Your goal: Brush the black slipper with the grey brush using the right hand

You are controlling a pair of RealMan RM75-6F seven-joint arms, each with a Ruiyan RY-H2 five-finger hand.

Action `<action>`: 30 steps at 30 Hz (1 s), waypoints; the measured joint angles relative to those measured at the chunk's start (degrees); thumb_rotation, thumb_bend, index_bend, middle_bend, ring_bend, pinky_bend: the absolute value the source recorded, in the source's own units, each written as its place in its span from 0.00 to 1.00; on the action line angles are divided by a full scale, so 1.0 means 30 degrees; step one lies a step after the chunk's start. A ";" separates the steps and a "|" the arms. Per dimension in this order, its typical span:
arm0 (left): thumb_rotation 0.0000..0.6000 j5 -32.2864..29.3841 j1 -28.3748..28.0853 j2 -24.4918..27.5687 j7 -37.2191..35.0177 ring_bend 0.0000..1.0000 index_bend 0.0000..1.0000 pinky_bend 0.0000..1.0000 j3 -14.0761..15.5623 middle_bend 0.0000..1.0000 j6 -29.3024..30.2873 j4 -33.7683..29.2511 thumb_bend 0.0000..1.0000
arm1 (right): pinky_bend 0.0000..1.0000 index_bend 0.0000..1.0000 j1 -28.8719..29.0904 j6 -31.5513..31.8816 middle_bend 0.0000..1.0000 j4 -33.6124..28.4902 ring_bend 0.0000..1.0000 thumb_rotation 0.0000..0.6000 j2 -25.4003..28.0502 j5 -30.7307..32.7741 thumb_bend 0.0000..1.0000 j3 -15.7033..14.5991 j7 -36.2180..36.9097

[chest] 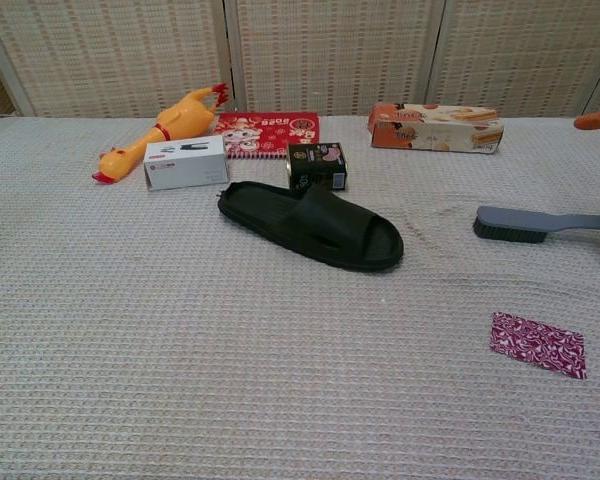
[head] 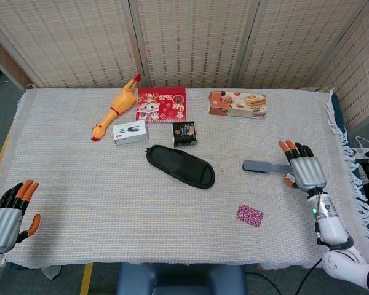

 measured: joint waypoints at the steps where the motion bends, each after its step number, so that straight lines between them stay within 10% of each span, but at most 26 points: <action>1: 0.97 0.0009 0.0013 0.0037 -0.0034 0.00 0.00 0.11 0.0013 0.00 0.0005 -0.0014 0.48 | 0.12 0.01 0.0304 -0.0362 0.00 0.0438 0.00 1.00 -0.0341 0.0286 0.16 0.0033 -0.0128; 30: 0.96 0.0161 0.0109 0.0176 -0.0900 0.00 0.00 0.11 0.0131 0.00 0.0117 0.0277 0.48 | 0.36 0.35 0.3177 -0.2720 0.26 0.7565 0.20 1.00 -0.5466 0.0955 0.16 -0.0471 0.1620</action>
